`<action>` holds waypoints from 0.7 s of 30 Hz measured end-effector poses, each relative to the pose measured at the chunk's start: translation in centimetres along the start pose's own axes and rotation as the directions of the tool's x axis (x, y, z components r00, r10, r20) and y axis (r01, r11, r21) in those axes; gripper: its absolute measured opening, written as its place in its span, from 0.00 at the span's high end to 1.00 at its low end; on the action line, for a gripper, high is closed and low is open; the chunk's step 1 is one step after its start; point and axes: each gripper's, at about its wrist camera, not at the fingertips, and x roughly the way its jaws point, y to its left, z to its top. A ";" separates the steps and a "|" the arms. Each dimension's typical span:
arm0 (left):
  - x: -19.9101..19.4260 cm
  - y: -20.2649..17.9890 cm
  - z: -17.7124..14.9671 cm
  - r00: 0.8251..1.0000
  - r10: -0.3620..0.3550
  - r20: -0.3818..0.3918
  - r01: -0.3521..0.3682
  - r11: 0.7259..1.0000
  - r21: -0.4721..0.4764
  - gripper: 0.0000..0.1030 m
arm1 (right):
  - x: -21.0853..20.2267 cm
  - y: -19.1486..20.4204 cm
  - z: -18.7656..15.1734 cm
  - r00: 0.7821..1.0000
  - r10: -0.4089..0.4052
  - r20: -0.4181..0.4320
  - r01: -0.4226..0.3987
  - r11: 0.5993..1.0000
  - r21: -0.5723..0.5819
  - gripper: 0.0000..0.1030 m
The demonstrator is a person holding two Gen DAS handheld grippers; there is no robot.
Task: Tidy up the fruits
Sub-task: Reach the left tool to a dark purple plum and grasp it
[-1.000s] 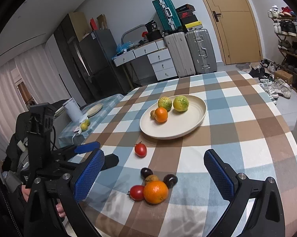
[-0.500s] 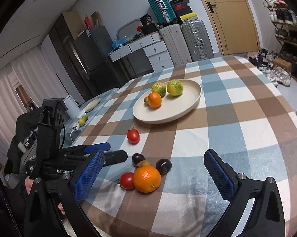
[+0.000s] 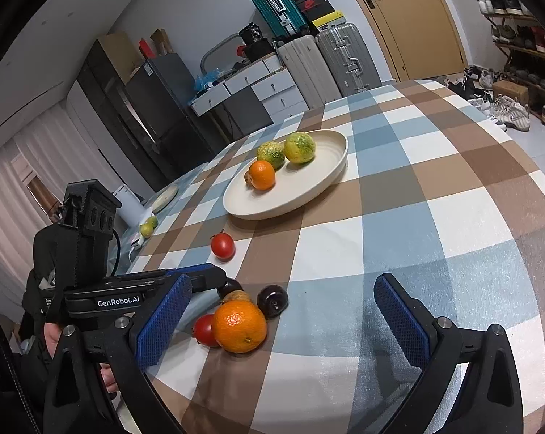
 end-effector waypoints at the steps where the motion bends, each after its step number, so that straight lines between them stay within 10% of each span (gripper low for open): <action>1: 0.0 -0.1 0.0 1.000 -0.004 -0.001 0.004 1.000 0.002 0.74 | 0.0 -0.1 0.0 1.000 0.001 -0.001 -0.001 1.000 -0.001 0.00; 21: 0.7 -1.1 -1.1 0.995 -0.091 -0.032 0.092 0.996 0.020 0.79 | 0.4 0.2 -0.2 1.000 -0.007 -0.009 0.007 1.000 -0.011 0.00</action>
